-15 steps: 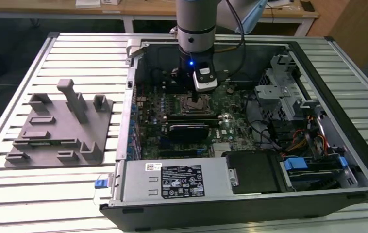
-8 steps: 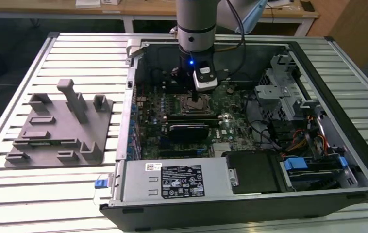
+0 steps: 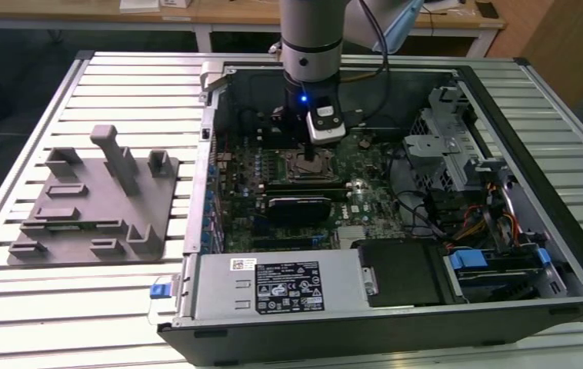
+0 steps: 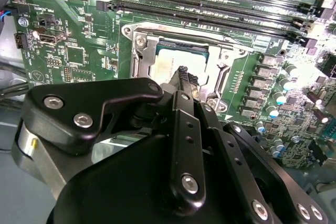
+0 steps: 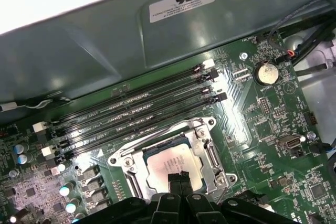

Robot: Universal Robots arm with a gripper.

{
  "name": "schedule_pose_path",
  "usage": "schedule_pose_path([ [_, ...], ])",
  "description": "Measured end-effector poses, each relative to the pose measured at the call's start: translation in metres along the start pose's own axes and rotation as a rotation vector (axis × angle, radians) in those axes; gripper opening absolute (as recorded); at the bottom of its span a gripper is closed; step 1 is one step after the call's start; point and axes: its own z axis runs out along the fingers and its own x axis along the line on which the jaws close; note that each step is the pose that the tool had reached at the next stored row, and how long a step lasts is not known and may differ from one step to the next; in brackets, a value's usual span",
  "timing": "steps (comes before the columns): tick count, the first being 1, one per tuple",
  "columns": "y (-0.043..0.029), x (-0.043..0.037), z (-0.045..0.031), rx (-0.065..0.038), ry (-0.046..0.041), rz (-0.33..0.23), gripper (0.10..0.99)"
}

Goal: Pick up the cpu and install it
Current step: 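Install the first cpu locking lever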

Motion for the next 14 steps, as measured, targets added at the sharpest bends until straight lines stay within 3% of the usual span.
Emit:
schedule_pose_path([
  [14,0.0016,-0.0034,-0.0066,0.0,-0.0001,0.0,0.106],
])
